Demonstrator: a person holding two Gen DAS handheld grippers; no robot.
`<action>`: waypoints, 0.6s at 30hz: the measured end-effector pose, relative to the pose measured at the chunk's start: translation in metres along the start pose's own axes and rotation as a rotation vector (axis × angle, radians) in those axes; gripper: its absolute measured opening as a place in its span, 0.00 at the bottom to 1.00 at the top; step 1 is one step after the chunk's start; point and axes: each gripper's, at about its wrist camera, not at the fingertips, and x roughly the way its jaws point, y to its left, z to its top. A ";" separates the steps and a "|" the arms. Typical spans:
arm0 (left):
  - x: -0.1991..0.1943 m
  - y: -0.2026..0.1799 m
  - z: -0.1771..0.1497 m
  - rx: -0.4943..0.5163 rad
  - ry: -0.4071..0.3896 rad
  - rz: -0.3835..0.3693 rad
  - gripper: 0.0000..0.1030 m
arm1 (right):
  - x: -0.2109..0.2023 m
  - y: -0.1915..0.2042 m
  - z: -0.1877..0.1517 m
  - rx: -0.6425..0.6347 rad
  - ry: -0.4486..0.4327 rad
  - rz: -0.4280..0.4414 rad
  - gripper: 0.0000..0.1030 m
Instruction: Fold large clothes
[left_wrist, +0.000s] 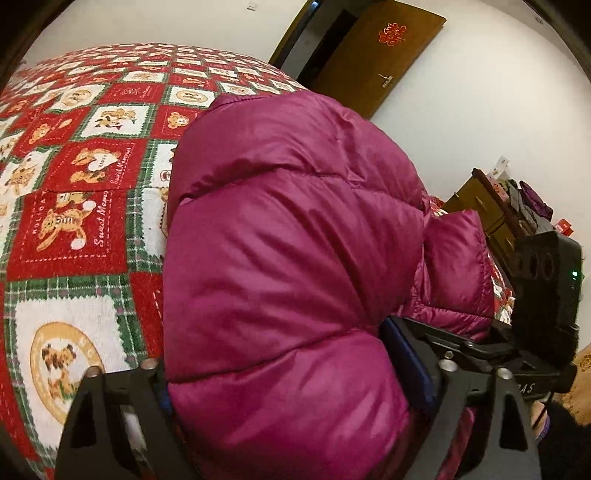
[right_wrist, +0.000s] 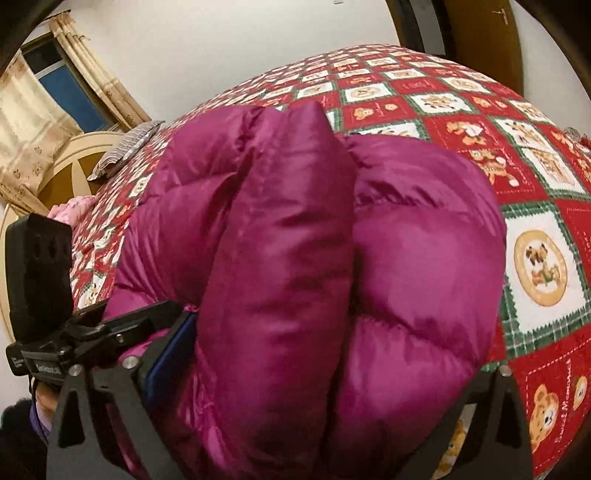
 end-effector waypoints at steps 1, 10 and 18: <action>-0.001 -0.001 -0.001 -0.001 -0.002 0.003 0.77 | -0.002 0.003 -0.001 -0.009 0.000 0.005 0.78; -0.026 -0.039 -0.011 -0.023 -0.039 -0.019 0.68 | -0.040 0.024 -0.007 -0.078 -0.040 -0.041 0.42; -0.023 -0.111 0.018 0.055 -0.066 -0.122 0.68 | -0.117 -0.002 0.000 -0.101 -0.157 -0.138 0.41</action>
